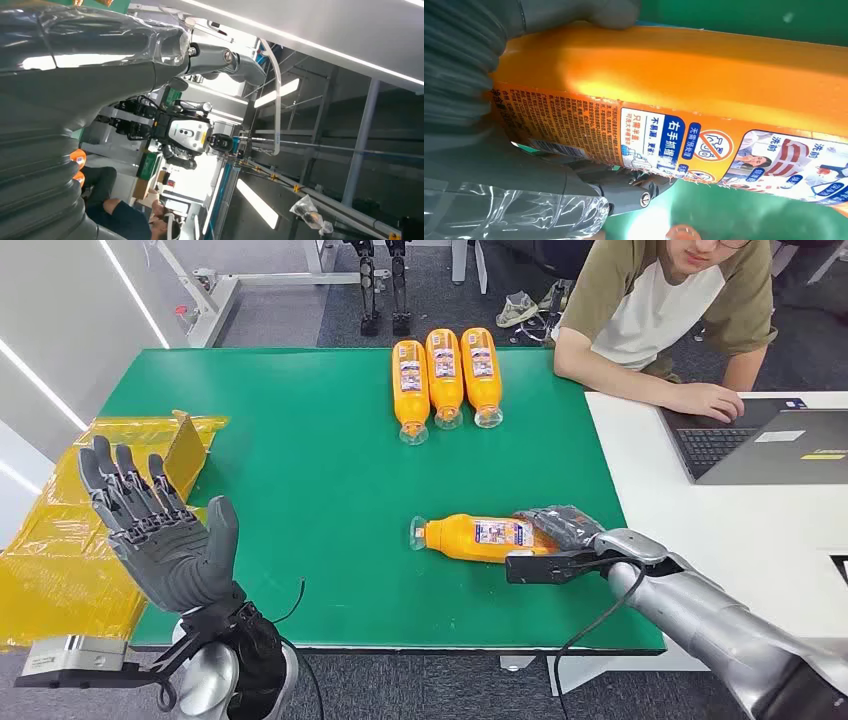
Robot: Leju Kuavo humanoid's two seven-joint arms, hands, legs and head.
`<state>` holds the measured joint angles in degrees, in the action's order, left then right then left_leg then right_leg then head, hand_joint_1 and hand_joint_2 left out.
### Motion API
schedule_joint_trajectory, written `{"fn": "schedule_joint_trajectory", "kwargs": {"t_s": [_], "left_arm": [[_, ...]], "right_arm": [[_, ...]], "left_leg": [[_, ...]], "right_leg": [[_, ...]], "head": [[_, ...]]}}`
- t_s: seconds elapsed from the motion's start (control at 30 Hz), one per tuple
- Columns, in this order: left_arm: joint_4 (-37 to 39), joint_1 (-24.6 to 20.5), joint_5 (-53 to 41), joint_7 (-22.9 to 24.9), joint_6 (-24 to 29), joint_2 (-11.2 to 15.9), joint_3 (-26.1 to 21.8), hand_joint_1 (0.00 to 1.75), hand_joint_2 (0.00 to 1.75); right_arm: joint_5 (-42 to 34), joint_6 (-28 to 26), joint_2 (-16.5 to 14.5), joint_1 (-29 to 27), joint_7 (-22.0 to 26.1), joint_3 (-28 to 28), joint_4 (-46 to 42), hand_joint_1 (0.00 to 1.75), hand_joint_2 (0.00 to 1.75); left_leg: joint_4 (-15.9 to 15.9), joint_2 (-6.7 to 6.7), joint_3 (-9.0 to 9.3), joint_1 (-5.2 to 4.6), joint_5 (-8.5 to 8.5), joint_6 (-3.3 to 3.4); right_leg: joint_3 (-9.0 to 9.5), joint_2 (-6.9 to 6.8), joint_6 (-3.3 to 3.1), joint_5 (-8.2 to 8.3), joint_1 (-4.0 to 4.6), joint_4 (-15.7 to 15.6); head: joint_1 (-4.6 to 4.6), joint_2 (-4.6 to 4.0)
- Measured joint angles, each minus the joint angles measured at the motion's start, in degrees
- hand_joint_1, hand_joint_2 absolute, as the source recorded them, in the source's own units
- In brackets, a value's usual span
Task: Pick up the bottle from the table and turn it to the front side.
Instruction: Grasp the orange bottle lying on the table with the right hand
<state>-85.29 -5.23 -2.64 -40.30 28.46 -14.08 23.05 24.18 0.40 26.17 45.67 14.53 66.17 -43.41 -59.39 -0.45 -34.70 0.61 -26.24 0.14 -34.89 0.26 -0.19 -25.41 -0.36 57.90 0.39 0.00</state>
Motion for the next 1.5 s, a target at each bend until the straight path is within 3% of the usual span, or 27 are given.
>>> {"fn": "schedule_joint_trajectory", "kwargs": {"t_s": [0.07, 0.27, 0.33, 0.47, 0.57, 0.77, 1.03, 1.3, 1.5], "left_arm": [[0.0, 0.0, -0.1, 0.0, 0.2, 0.0, 0.0, 0.0, 1.75], [0.3, 0.1, 0.6, 0.0, 0.2, -0.1, 0.0, 0.0, 1.75], [1.9, -0.2, 3.9, 0.1, -4.8, -0.3, -0.2, 0.0, 1.75], [7.3, -0.9, 8.7, 0.2, -20.4, -1.0, -2.0, 0.0, 1.75], [12.5, -1.9, 8.6, 0.2, -22.8, -1.3, -3.2, 0.0, 1.75], [23.4, -5.5, 8.3, 2.0, -25.3, -2.2, -3.8, 0.0, 1.75], [33.3, -8.7, 5.9, 3.7, -32.1, -3.1, -2.6, 0.0, 1.75], [36.2, -10.0, 4.9, 4.2, -33.2, -3.4, -2.1, 0.0, 1.75], [37.2, -10.3, 4.9, 4.2, -33.5, -3.4, -2.1, 0.0, 1.75]], "right_arm": [[-0.6, -3.0, -0.9, -1.0, 0.4, -0.9, 0.3, 1.75, 1.75], [-4.0, -21.4, -8.0, -7.4, 6.3, -8.9, 1.4, 1.75, 1.75], [-4.6, -27.6, -10.8, -9.5, 10.2, -12.7, 1.4, 1.75, 1.75], [-5.6, -36.1, -15.7, -12.9, 17.0, -19.7, 0.0, 1.75, 1.75], [-5.5, -38.5, -18.7, -15.2, 19.7, -23.6, -2.0, 1.75, 1.75], [-3.0, -38.8, -24.1, -18.4, 21.4, -27.7, -6.1, 1.75, 1.75], [2.6, -37.8, -26.4, -23.7, 18.1, -28.9, -13.1, 1.75, 1.75], [7.2, -21.3, -26.5, -28.7, 9.2, -27.9, -16.8, 1.75, 1.75], [12.9, -15.3, -25.7, -30.3, 4.7, -27.7, -18.9, 1.75, 1.75]], "left_leg": [[0.0, -0.01, -0.02, 0.0, 0.0, 0.0], [0.0, -0.02, -0.04, 0.01, 0.0, -0.01], [0.0, -0.07, -0.07, 0.01, 0.01, -0.02], [0.1, -0.07, -0.1, 0.01, 0.01, -0.03], [0.1, -0.02, -0.11, 0.0, 0.01, -0.03], [0.1, 0.15, -0.1, -0.01, -0.01, -0.05], [0.1, 0.37, -0.18, -0.01, -0.07, -0.1], [0.1, 0.37, -0.21, -0.01, -0.1, -0.07], [0.1, 0.41, -0.2, -0.01, -0.1, -0.07]], "right_leg": [[-0.01, -0.01, 0.0, 0.0, 0.0, 0.0], [-0.09, -0.02, -0.02, -0.03, 0.01, 0.0], [-0.1, -0.07, -0.04, -0.08, 0.02, 0.0], [-0.12, -0.05, -0.04, -0.11, 0.01, 0.0], [-0.13, -0.02, -0.04, -0.11, 0.0, 0.0], [-0.24, 0.13, -0.07, -0.09, 0.0, 0.0], [-0.39, 0.36, -0.08, -0.09, -0.01, 0.0], [-0.41, 0.33, -0.08, -0.1, 0.0, 0.0], [-0.42, 0.38, -0.08, -0.09, -0.01, 0.0]], "head": [[0.01, 0.0], [0.0, 0.0], [0.01, 0.0], [0.0, 0.0], [0.02, 0.0], [0.01, 0.0], [0.0, 0.0], [0.0, 0.0], [0.0, 0.0]]}}
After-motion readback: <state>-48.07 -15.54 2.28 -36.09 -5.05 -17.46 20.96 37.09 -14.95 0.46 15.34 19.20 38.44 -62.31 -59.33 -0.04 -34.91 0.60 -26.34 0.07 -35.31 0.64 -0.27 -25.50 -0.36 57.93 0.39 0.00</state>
